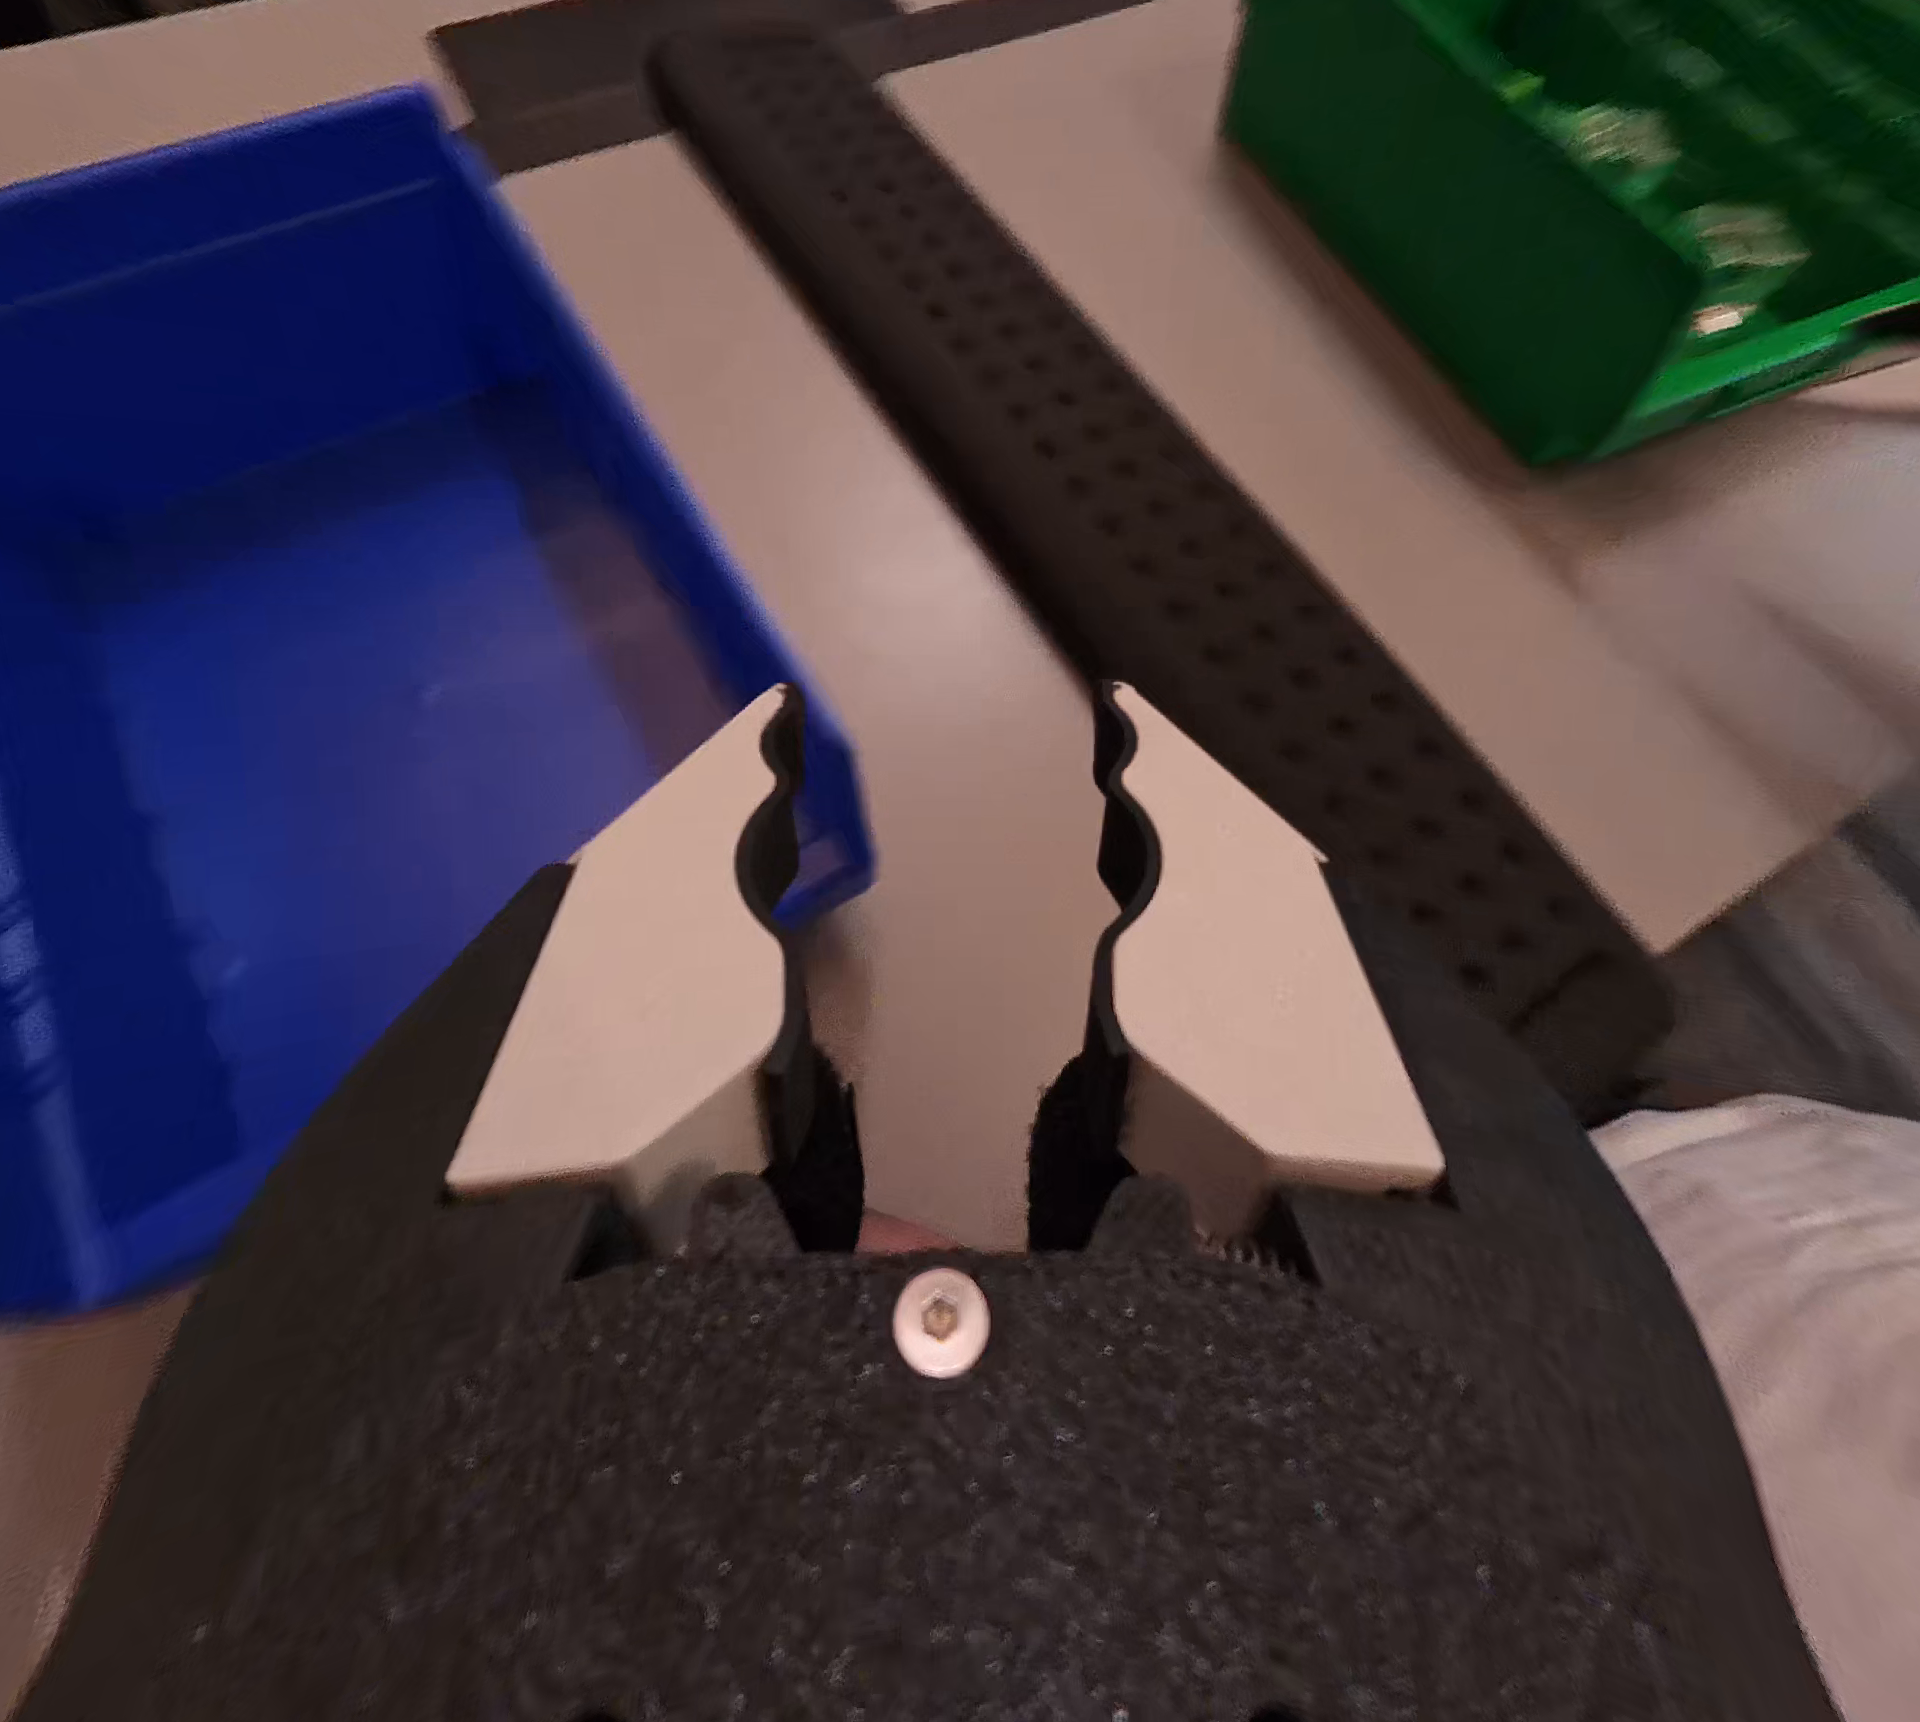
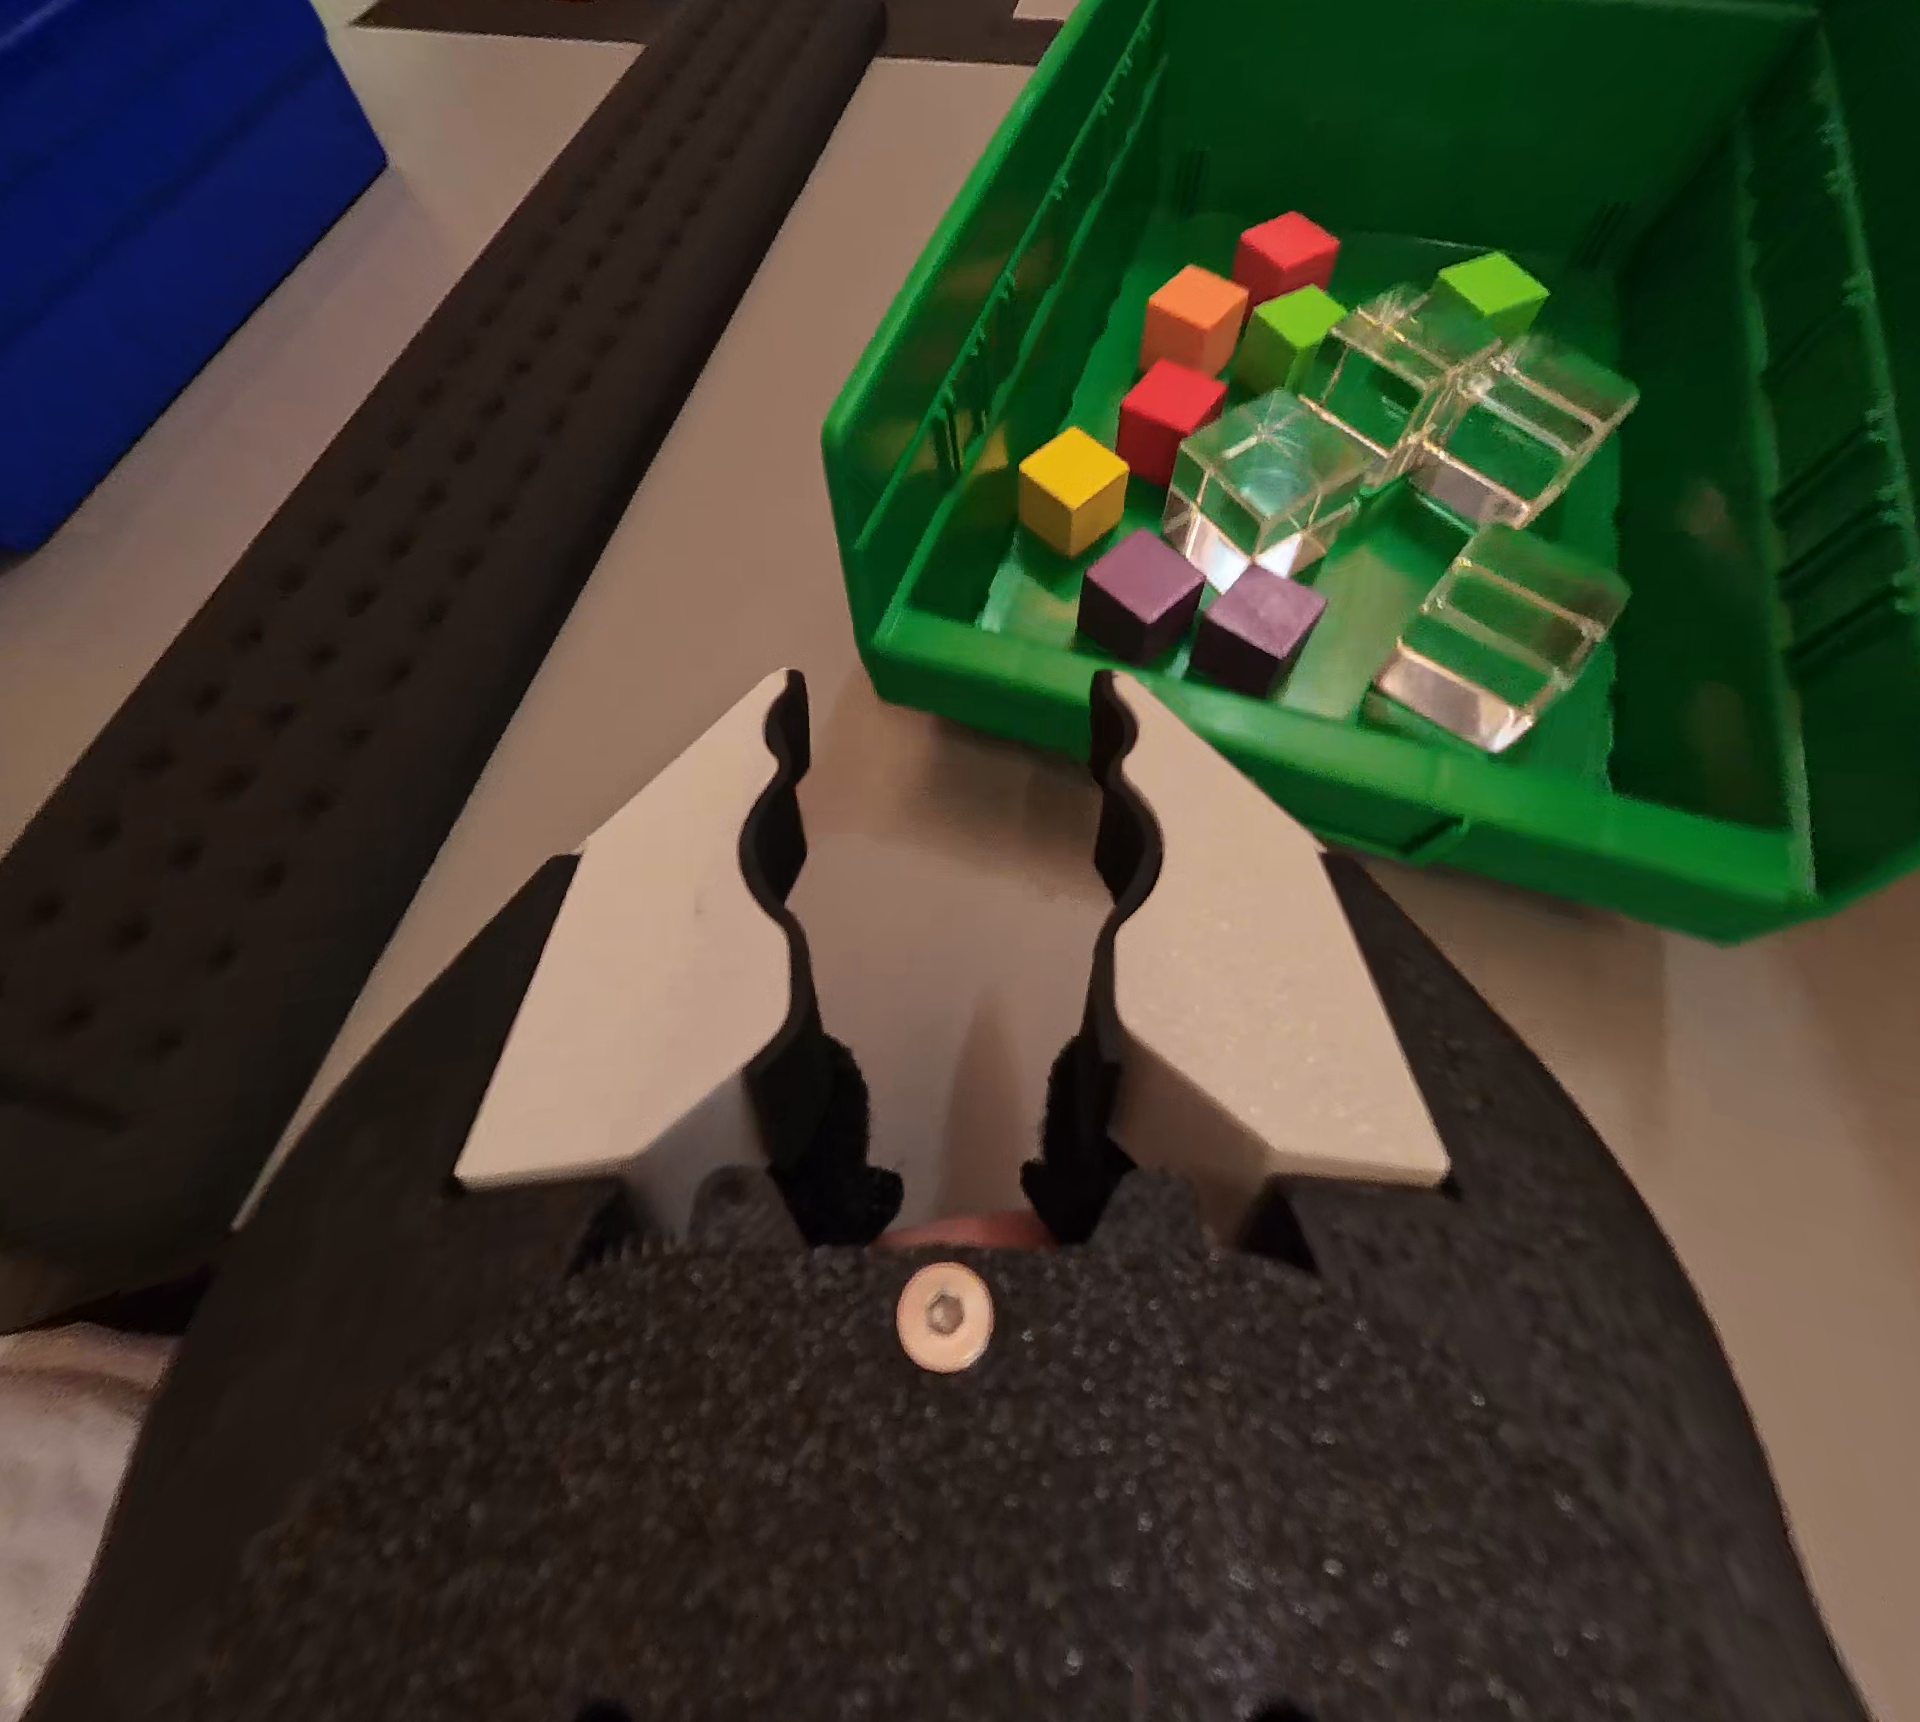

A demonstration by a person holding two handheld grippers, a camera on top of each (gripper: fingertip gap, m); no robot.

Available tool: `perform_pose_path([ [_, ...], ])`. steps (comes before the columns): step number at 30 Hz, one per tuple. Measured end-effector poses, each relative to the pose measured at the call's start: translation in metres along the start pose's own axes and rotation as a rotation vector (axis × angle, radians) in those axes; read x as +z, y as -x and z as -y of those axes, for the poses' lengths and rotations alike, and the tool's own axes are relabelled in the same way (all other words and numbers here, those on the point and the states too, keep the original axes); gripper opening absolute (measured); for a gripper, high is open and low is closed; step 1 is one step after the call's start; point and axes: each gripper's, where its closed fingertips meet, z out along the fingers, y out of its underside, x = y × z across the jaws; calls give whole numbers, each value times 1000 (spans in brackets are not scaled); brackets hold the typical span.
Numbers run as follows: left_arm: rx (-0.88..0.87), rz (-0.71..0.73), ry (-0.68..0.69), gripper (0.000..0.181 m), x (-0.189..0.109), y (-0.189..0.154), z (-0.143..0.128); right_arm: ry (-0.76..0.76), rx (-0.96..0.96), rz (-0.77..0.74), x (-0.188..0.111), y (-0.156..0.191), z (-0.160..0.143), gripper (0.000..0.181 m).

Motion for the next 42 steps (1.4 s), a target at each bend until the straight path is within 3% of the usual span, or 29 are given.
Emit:
perform_pose_path([
  [2, -3, 132, 84, 57, -12, 37, -14, 1, -1, 44, 6, 2, 8, 54],
  [5, 35, 433, 118, 60, -45, 133, -18, 8, -28, 63, 15, 5, 9, 55],
  [7, -28, 463, 156, 58, -50, 181, -28, 18, -40, 58, 22, 6, 4, 58],
  [9, -94, 404, 199, 59, -41, 206, -39, 34, -42, 55, 28, 9, -2, 62],
  [11, -151, 304, 198, 60, -24, 209, -43, 31, -49, 56, 31, 15, -3, 62],
  [12, -160, 313, 182, 67, -19, 216, -42, 27, -54, 52, 32, 17, -4, 63],
  [17, -133, 370, 245, 65, 2, 230, -53, 45, -52, 35, 40, 22, -10, 62],
  [19, -153, 380, 303, 51, 10, 233, -64, 52, -55, 33, 40, 24, -9, 61],
  [22, -108, 455, 366, 16, 8, 249, -70, 47, -59, 25, 32, 26, -8, 60],
  [28, -287, 194, 427, 5, 8, 238, -73, 48, -126, -11, 15, 46, -14, 56],
  [31, -300, 165, 452, 4, 6, 241, -74, 14, -147, 128, 19, 105, -1, 57],
  [36, -437, 111, 392, 5, 2, 224, -73, 82, -141, 551, 52, 269, -5, 92],
  [41, -527, 56, 325, 5, -2, 185, -77, 72, -145, 602, 79, 351, -5, 86],
  [42, -554, 39, 305, 5, -3, 176, -78, 77, -133, 558, 83, 354, -8, 98],
])
